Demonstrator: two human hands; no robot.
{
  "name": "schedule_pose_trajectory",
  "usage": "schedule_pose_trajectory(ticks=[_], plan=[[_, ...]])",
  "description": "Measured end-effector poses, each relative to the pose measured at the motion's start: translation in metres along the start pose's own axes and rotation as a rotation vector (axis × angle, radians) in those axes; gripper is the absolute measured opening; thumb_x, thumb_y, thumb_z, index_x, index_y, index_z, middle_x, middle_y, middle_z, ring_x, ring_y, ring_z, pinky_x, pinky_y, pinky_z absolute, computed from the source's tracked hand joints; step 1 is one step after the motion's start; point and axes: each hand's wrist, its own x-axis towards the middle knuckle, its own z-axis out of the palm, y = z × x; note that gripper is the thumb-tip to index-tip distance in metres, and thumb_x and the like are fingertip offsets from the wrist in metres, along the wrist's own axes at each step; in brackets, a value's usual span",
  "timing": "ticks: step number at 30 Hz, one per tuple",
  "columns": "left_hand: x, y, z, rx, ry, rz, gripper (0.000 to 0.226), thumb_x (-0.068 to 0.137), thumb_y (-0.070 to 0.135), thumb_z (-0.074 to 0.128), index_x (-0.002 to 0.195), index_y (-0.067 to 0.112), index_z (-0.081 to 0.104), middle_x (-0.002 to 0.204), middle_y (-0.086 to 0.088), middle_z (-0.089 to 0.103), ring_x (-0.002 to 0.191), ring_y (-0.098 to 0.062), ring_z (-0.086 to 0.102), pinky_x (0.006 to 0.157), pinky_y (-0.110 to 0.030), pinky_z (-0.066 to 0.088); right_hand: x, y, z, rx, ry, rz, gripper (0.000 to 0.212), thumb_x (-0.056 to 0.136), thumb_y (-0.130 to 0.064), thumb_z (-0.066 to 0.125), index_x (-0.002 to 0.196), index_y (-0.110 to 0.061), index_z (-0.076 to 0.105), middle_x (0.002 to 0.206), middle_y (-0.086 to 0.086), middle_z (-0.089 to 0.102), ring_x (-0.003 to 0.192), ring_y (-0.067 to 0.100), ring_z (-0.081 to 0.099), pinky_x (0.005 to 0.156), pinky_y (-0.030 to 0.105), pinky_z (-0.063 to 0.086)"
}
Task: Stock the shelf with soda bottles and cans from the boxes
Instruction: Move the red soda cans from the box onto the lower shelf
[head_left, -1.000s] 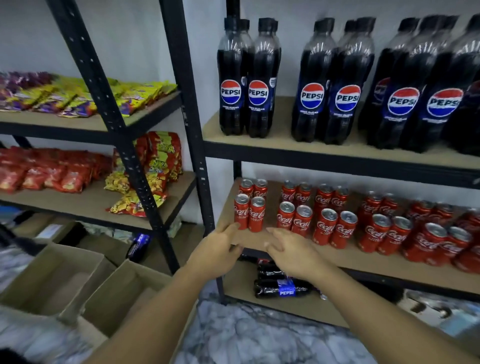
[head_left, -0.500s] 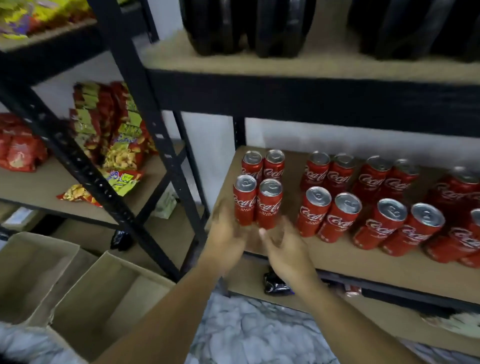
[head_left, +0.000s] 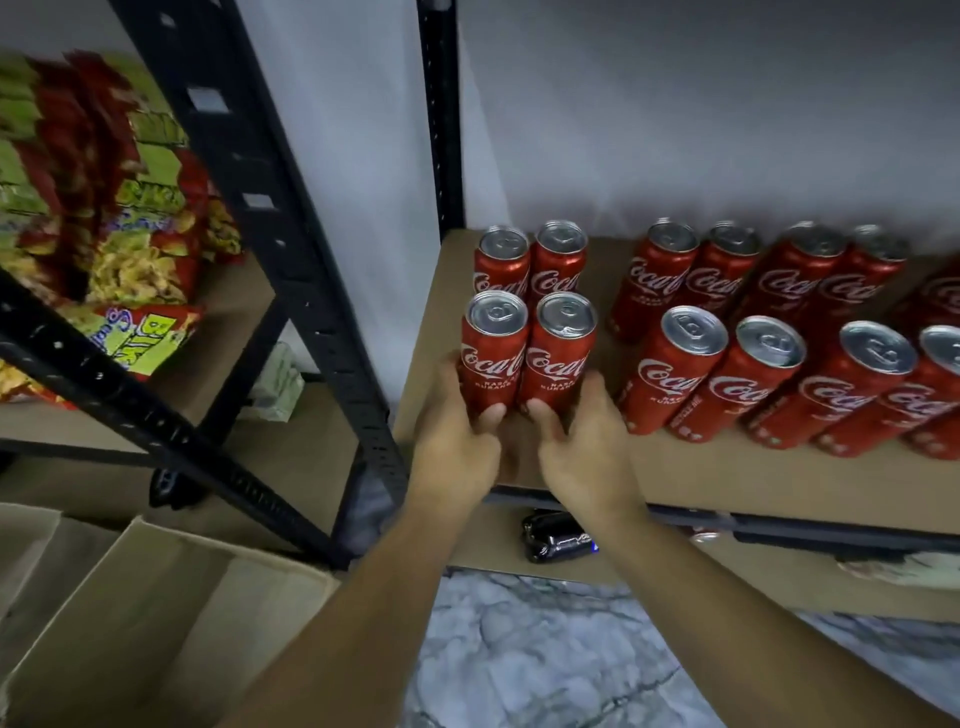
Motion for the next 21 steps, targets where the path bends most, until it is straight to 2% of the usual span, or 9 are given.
schedule_pose_trajectory(ticks=[5,12,14,16,18,21], plan=[[-0.005,-0.002,-0.005,0.028,-0.012,0.032,0.068,0.094,-0.004,0.063,0.150,0.024,0.035,0.124,0.016,0.053,0.104,0.021,0.040,0.072,0.011,0.031,-0.003,0.000,-0.004,-0.001,-0.028,-0.029,0.036,0.094,-0.032,0.067,0.124,-0.021,0.051,0.114,0.000,0.068,0.107,0.019,0.064,0.091,0.043,0.054],[-0.007,-0.002,-0.008,0.063,-0.034,0.025,0.065,0.099,0.011,0.063,0.152,0.032,0.031,0.123,0.022,0.052,0.111,0.010,0.045,0.069,0.009,0.031,-0.009,-0.001,-0.008,-0.006,-0.034,-0.029,0.042,0.093,-0.041,0.067,0.129,-0.026,0.049,0.117,-0.003,0.068,0.109,0.018,0.064,0.092,0.044,0.054],[-0.009,0.002,-0.009,0.065,-0.036,0.037,0.066,0.099,0.014,0.064,0.153,0.033,0.030,0.123,0.024,0.051,0.113,0.008,0.047,0.079,0.005,0.032,-0.012,-0.003,-0.013,0.004,-0.065,-0.036,0.047,0.094,-0.044,0.065,0.135,-0.028,0.048,0.121,-0.006,0.067,0.113,0.014,0.064,0.095,0.040,0.054],[-0.013,0.006,-0.012,0.034,-0.021,0.081,0.069,0.098,0.019,0.066,0.153,0.036,0.028,0.126,0.026,0.051,0.116,0.006,0.052,0.095,-0.012,0.042,-0.018,-0.011,-0.023,0.018,-0.119,-0.051,0.054,0.096,-0.043,0.065,0.144,-0.028,0.044,0.129,-0.009,0.065,0.119,0.009,0.061,0.100,0.033,0.052],[-0.021,0.018,-0.019,0.021,0.019,0.154,0.067,0.098,0.029,0.067,0.151,0.041,0.028,0.133,0.026,0.052,0.120,0.012,0.050,0.098,-0.019,0.042,-0.025,-0.023,-0.040,0.054,-0.130,-0.099,0.058,0.098,-0.045,0.060,0.150,-0.030,0.038,0.139,-0.012,0.059,0.128,0.005,0.055,0.107,0.034,0.048],[-0.034,0.054,-0.032,-0.006,0.101,0.300,0.053,0.101,0.030,0.063,0.140,0.053,0.035,0.134,0.030,0.052,0.125,0.014,0.046,0.097,-0.017,0.040,-0.033,-0.051,-0.074,0.064,-0.045,-0.240,0.051,0.103,-0.039,0.056,0.151,-0.029,0.040,0.144,-0.014,0.054,0.133,0.000,0.049,0.111,0.031,0.045]])
